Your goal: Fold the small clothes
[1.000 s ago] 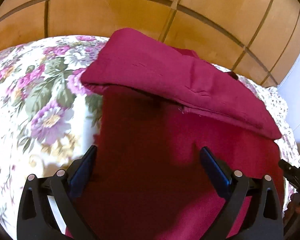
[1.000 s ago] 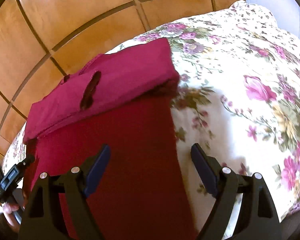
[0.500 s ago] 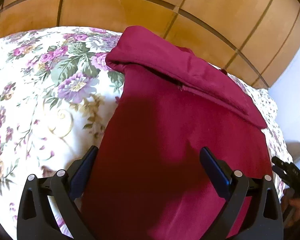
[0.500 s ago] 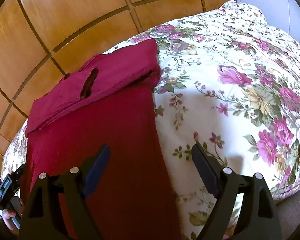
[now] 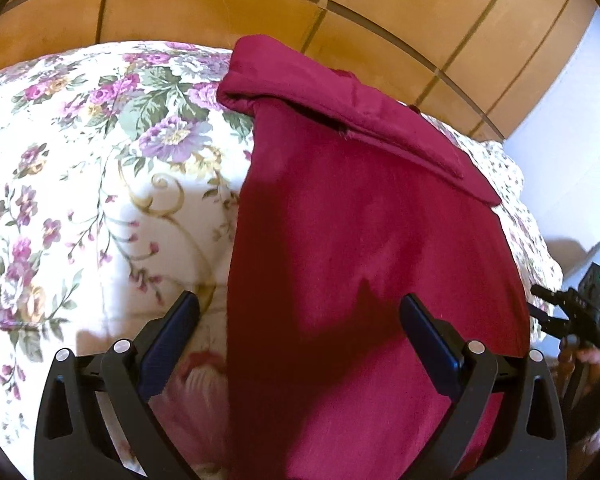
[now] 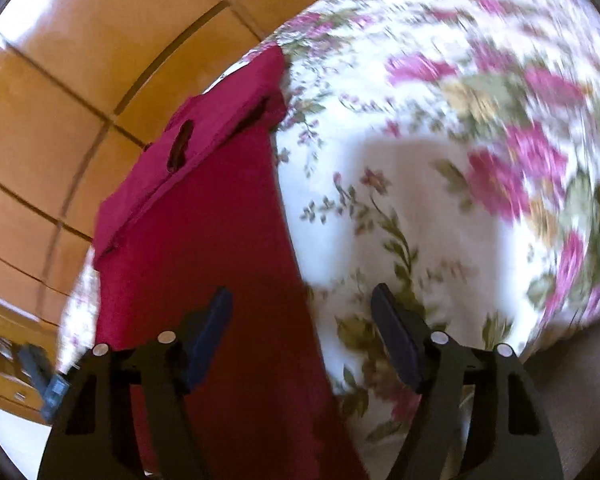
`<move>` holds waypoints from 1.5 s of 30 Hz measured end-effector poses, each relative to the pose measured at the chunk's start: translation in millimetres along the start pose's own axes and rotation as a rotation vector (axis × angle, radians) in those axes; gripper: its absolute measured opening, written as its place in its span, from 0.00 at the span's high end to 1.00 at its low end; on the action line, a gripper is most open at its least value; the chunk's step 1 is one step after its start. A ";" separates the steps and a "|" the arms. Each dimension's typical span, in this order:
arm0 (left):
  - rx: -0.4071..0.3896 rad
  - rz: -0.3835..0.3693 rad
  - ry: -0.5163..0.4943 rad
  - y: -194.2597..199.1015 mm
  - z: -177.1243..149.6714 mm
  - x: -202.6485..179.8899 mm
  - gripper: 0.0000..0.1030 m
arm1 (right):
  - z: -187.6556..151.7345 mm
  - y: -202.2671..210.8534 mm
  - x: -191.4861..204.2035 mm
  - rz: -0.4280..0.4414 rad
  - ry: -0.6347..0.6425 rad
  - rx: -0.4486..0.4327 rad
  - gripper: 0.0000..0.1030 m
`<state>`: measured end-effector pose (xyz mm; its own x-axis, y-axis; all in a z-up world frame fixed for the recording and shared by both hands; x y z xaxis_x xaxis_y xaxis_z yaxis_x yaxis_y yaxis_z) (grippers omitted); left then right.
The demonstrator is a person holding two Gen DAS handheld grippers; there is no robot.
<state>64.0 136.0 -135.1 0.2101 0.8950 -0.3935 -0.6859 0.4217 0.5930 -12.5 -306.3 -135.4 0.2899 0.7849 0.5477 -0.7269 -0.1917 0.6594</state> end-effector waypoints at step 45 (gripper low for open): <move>-0.049 -0.329 0.054 64.5 5.2 -34.1 0.90 | -34.8 33.5 75.8 0.544 -0.044 0.087 0.90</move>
<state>16.2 133.5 -79.8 0.3899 0.7024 -0.5955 -0.6204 0.6782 0.3938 -36.5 -232.7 -89.7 -0.0865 0.5340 0.8411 -0.7251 -0.6127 0.3144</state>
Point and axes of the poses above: each gripper's, at about its wrist camera, not at the fingertips, and y roughly against the way its jaws point, x to its left, z to its top, the point moved 8 cm from there along -y, roughly the way its jaws point, and after that the axes turned 12 degrees about -x, right-handed, at the moved point
